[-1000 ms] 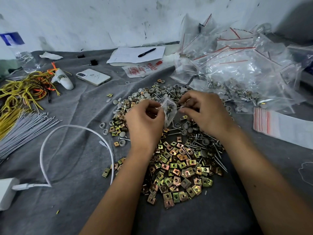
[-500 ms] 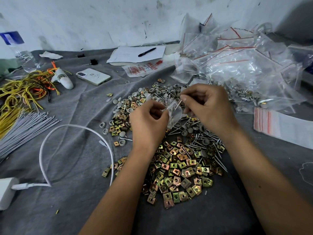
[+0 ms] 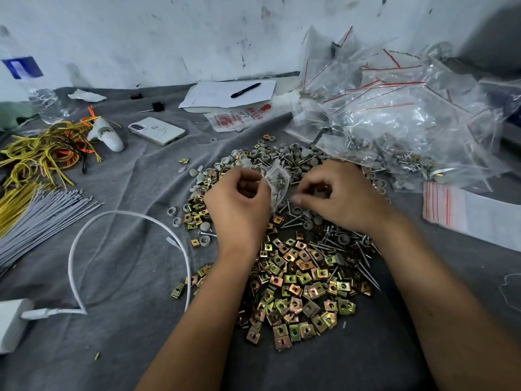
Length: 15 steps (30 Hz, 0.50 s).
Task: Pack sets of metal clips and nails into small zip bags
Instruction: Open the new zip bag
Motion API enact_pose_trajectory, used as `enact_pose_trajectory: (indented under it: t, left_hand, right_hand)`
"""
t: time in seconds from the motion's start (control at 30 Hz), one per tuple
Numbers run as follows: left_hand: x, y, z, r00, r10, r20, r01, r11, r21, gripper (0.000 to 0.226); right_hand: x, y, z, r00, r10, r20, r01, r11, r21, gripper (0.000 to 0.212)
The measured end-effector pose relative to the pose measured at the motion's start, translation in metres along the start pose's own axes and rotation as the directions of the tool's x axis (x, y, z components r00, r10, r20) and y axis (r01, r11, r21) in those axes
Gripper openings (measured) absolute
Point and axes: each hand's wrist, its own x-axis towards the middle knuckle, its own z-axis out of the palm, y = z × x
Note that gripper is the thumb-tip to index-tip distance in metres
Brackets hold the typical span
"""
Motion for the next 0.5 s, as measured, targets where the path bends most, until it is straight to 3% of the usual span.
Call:
enact_pose_trajectory:
  t: [0.07, 0.13, 0.3, 0.5]
  left_hand:
    - [0.0000, 0.0004, -0.0006, 0.999, -0.011, -0.032, 0.011, 1.000, -0.008, 0.020]
    - [0.0003, 0.0000, -0.0004, 0.999, -0.011, -0.044, 0.010, 1.000, -0.012, 0.018]
    - [0.0009, -0.0006, 0.0004, 0.999, -0.013, -0.038, 0.012, 1.000, -0.010, 0.015]
    - [0.0007, -0.0010, -0.0001, 1.000, -0.007, -0.029, 0.007, 1.000, 0.002, 0.013]
  right_hand:
    - [0.0004, 0.0000, 0.0033, 0.978, 0.022, 0.209, 0.002, 0.994, -0.111, 0.021]
    - [0.0007, 0.0010, 0.0055, 0.952, 0.061, 0.300, -0.019, 0.990, -0.141, 0.029]
    - [0.0012, 0.0011, 0.0052, 0.954, 0.048, 0.297, 0.003, 0.986, -0.168, 0.015]
    - [0.0012, 0.0040, 0.0035, 0.988, 0.095, 0.126, -0.103, 0.993, 0.061, 0.010]
